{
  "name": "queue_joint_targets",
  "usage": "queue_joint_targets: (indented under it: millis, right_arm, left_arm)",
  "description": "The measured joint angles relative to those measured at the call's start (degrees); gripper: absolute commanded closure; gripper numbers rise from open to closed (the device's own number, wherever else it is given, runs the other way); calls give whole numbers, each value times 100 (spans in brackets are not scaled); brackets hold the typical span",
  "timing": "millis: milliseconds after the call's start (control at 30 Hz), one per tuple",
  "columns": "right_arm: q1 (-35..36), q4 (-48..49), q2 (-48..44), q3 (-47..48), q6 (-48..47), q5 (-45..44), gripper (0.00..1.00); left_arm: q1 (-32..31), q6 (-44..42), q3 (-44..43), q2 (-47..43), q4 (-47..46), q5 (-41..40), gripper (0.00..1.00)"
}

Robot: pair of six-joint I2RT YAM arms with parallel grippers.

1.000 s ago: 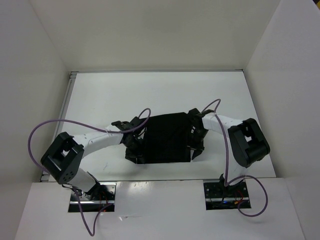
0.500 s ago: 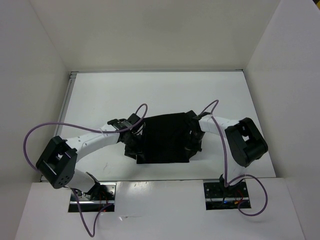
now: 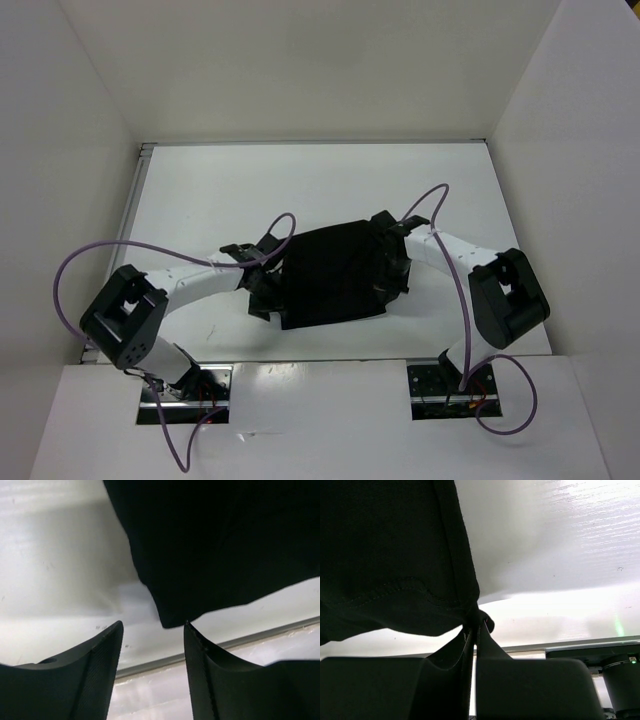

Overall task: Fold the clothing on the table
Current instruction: Flatten the skirt out

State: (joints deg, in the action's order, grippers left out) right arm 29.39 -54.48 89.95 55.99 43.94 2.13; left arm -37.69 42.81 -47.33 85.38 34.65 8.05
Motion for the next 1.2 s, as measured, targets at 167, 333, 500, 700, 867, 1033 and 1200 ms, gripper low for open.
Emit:
queue_joint_targets:
  millis: [167,333,500,700,867,1033,1200]
  right_arm:
    - [0,-4,0,-13,15,15,100]
    - [0,0,0,-37,24,24,100]
    - [0,0,-15,-50,59,26,100]
    - [0,-164,-179,208,66,-2,100]
    - [-164,-232,-221,1543,-190,-42,100]
    - [-887,-59,175,3307,-734,-52,100]
    - [-1384,-81,1204,5558,-1270,-4,100]
  left_arm:
    - [0,116,44,203,-389,-15,53]
    - [9,129,31,472,-658,111,85]
    - [26,229,-20,691,-894,487,100]
    - [33,37,-350,730,-608,527,100]
    - [470,-378,-1711,350,-140,391,100]
    - [1408,-857,-3335,439,-262,278,100]
    - [2131,-1169,-4649,960,-439,284,100]
